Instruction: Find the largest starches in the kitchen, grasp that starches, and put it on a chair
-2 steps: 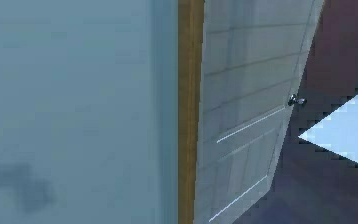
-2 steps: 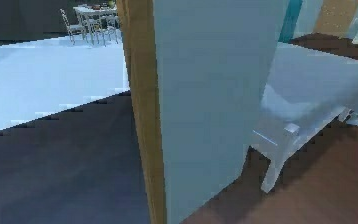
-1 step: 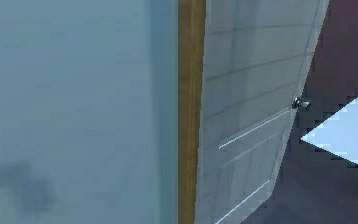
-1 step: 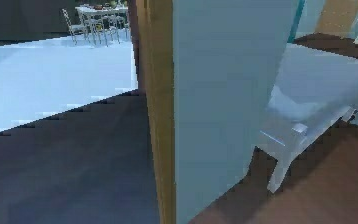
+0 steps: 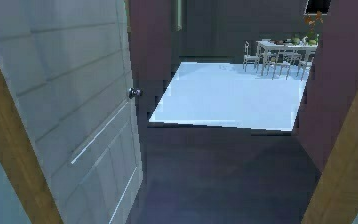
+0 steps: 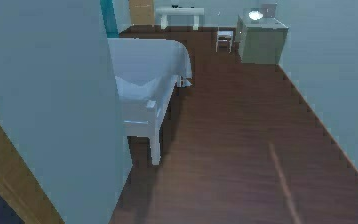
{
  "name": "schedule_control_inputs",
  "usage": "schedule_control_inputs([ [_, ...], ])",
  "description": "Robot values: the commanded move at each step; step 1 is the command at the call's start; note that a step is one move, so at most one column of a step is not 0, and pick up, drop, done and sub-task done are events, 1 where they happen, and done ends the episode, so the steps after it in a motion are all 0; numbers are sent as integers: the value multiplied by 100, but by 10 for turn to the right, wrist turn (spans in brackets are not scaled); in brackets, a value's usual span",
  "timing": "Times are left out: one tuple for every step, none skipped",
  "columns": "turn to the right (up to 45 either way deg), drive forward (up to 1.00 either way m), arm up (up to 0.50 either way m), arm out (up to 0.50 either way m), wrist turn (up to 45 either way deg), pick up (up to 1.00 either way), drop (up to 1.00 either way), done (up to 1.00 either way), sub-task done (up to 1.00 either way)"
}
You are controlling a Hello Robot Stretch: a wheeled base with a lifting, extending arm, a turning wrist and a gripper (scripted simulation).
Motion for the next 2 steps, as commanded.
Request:
schedule_control_inputs([
  [30,0,0,0,0,0,0,0,0],
  [0,30,0,0,0,0,0,0,0],
])
